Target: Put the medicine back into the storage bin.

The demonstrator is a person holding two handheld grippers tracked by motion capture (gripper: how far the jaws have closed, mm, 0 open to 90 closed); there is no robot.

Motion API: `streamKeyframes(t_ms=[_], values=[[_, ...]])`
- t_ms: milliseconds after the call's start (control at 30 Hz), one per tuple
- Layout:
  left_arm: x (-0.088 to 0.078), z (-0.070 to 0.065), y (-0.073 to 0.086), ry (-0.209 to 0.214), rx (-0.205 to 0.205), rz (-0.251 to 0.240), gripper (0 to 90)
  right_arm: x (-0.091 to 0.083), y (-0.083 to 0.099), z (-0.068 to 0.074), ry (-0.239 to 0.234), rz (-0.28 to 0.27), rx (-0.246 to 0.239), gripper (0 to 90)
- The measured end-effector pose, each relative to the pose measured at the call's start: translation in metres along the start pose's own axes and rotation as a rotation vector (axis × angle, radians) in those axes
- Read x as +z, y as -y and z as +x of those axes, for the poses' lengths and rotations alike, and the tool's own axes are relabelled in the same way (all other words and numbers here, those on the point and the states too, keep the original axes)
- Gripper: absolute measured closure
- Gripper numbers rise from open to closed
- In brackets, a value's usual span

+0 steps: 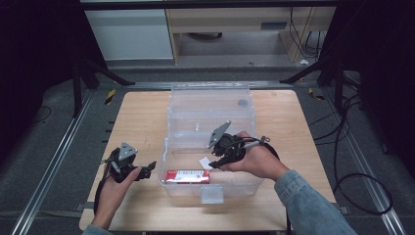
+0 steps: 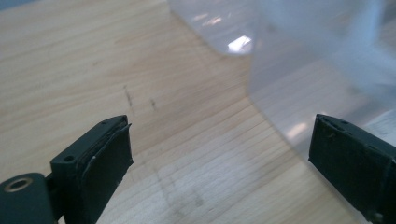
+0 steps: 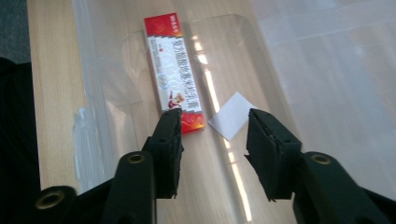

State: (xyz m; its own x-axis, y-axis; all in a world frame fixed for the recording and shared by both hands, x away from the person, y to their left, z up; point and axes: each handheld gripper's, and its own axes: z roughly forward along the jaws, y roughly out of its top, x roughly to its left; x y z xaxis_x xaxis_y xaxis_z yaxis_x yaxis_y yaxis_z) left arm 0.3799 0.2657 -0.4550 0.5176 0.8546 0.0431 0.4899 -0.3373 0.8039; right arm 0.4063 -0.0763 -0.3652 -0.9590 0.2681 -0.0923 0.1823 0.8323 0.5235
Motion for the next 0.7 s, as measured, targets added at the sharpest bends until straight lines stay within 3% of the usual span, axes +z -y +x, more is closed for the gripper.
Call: streamKeyframes(t_ms=[100, 333, 467, 600, 700], values=[[-0.014, -0.003, -0.010, 0.018, 0.027, 0.000, 5.6, -0.019, 0.004, -0.009, 0.042, -0.013, 0.012, 50.3], [-0.030, -0.012, -0.029, 0.072, 0.092, 0.003, 6.2, -0.041, 0.008, -0.025, 0.091, -0.028, 0.052, 47.1], [-0.037, -0.017, -0.039, 0.086, 0.118, -0.034, 8.4, -0.051, 0.010, -0.036, 0.121, -0.035, 0.071, 45.4], [-0.042, -0.021, -0.046, 0.110, 0.118, -0.060, 9.8, -0.059, 0.010, -0.046, 0.149, -0.030, 0.080, 46.2], [-0.047, -0.027, -0.055, 0.140, 0.154, -0.060, 10.9, -0.066, 0.009, -0.055, 0.179, -0.022, 0.089, 49.9]])
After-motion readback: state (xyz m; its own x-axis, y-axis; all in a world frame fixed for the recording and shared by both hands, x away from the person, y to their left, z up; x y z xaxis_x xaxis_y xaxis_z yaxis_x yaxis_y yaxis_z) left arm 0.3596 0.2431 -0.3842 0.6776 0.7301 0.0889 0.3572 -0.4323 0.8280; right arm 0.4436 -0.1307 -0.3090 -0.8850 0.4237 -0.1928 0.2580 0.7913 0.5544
